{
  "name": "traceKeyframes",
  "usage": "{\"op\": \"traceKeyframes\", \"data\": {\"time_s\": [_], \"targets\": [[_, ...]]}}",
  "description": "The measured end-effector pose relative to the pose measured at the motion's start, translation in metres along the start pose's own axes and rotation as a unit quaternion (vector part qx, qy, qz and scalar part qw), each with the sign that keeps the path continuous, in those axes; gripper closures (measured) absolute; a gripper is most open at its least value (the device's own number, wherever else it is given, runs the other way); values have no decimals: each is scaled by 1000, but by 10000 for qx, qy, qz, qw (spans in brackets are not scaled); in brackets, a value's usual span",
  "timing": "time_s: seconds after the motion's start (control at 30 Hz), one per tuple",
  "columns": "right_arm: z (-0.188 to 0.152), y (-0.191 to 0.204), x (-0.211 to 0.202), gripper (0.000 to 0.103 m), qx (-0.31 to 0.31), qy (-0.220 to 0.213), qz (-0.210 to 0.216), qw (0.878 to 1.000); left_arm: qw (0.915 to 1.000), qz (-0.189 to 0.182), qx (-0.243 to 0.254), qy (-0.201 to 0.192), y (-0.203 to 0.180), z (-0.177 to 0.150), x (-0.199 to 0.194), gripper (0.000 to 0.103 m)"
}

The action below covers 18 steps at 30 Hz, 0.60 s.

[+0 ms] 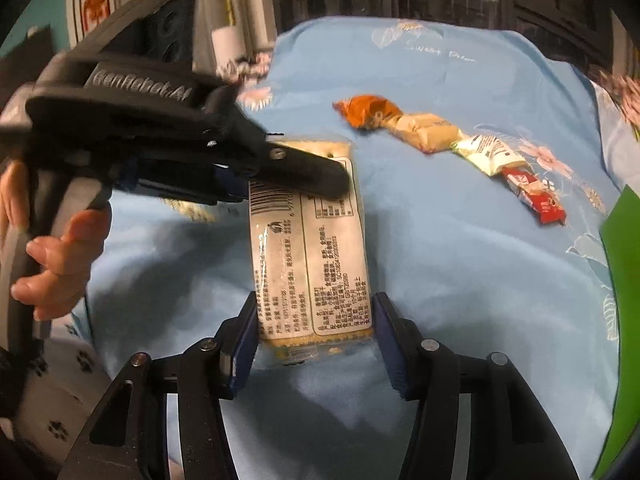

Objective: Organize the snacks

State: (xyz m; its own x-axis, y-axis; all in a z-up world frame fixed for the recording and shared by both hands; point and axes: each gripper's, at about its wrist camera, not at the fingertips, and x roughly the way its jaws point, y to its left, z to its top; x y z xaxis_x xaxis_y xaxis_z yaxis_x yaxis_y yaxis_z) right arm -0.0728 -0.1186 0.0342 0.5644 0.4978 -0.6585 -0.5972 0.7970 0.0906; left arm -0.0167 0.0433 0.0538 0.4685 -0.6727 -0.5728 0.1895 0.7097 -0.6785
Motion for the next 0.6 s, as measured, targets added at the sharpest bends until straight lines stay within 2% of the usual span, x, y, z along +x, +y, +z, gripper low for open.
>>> {"op": "traceKeyframes", "data": {"time_s": [0.37, 0.6], "targets": [[-9, -21, -32, 52, 134, -218, -280, 9993, 9994, -307, 91, 140, -33, 2, 27, 85], [-17, -61, -60, 52, 510, -396, -401, 9971, 9972, -251, 654, 257, -86, 6, 59, 85]]}}
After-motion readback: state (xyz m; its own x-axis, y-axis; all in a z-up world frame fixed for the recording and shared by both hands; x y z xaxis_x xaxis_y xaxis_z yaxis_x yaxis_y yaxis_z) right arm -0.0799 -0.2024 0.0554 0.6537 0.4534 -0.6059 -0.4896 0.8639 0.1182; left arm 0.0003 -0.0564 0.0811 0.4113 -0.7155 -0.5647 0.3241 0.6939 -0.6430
